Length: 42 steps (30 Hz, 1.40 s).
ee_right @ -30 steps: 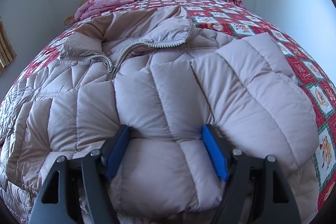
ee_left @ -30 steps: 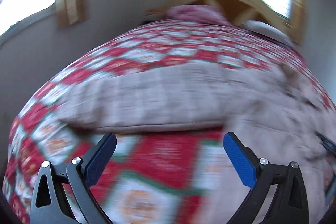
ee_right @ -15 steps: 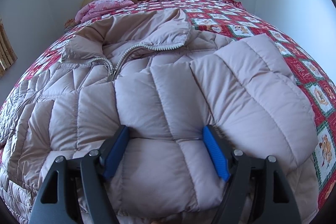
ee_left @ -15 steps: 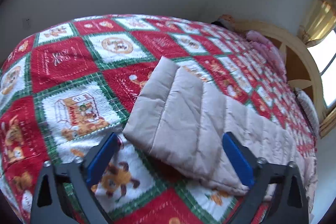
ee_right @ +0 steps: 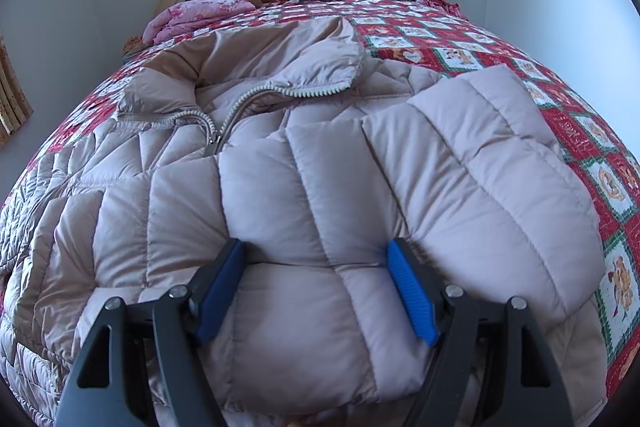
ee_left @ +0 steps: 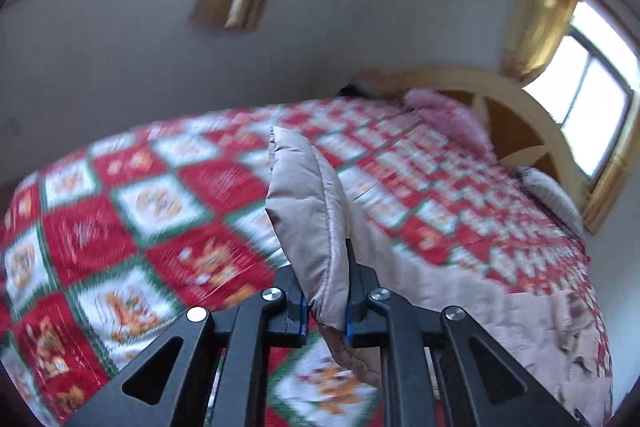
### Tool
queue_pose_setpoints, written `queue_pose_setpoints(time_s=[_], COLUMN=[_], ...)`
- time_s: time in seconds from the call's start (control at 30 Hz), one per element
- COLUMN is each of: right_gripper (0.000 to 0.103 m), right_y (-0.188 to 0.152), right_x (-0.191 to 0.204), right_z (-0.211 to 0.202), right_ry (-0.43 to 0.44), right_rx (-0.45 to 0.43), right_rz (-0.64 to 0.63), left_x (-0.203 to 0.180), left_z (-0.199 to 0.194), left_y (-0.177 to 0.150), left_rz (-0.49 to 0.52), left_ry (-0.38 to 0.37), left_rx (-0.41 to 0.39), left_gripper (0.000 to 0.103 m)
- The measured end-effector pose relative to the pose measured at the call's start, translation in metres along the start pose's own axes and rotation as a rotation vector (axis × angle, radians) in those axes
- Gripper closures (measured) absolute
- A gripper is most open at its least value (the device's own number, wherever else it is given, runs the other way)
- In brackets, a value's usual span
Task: Fold large clothes
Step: 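Grasp the other sleeve cuff with the left tool and lift it, then fold the held sleeve across the jacket front and open the left tool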
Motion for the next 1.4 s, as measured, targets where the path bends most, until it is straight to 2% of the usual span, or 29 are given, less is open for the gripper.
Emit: queue_pose_setpoints(time_s=[0.13,0.3,0.47,0.6,0.7,0.9,1.03,1.2,1.4], right_gripper=[0.026,0.024,0.021,0.021,0.019,0.019,0.019,0.019,0.019], right_y=[0.001,0.001,0.002,0.008,0.012,0.021,0.02,0.005,-0.011], right_x=[0.0,0.0,0.003,-0.002,-0.01,-0.034,-0.051,-0.065,-0.086], right_z=[-0.001,-0.001,0.001,-0.019,-0.043,-0.078,-0.09,-0.092,-0.086], right_ry=[0.004,0.012,0.008,0.074,0.115,0.114,0.111,0.109,0.11], right_rx=[-0.004,-0.006,0.025,0.017,-0.013,-0.084,-0.111,-0.11,-0.088], right_rz=[0.004,0.008,-0.01,0.046,0.084,0.114,0.146,0.173,0.232], left_x=[-0.06,-0.13,-0.194,-0.241,-0.272,-0.319,-0.351,-0.386,-0.408], left_z=[-0.033,-0.077,-0.105,-0.125,-0.137,-0.145,-0.15,-0.146,-0.132], left_y=[0.022,0.031,0.024,0.011,-0.006,-0.046,-0.088,-0.15,-0.211], left_rz=[0.091,0.196,0.262,0.322,0.375,0.411,0.447,0.529,0.632], left_ry=[-0.117,-0.262,-0.403,-0.498,-0.548,-0.63,-0.669,-0.686,-0.655], left_rx=[-0.072,-0.115,-0.111,-0.11,-0.11,-0.06,-0.011,0.05,0.099], left_gripper=[0.091,0.091,0.091,0.091,0.091,0.091,0.091,0.091,0.091])
Point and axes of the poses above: each gripper's, at about its wrist camera, not at the fingertips, and z roughly the way its jaws point, x to its left, y to its top, the point moved 8 cm from there along z, roughly the way its jaws point, and after that the axes turned 1 degree about -z, right-handed, at the moved point
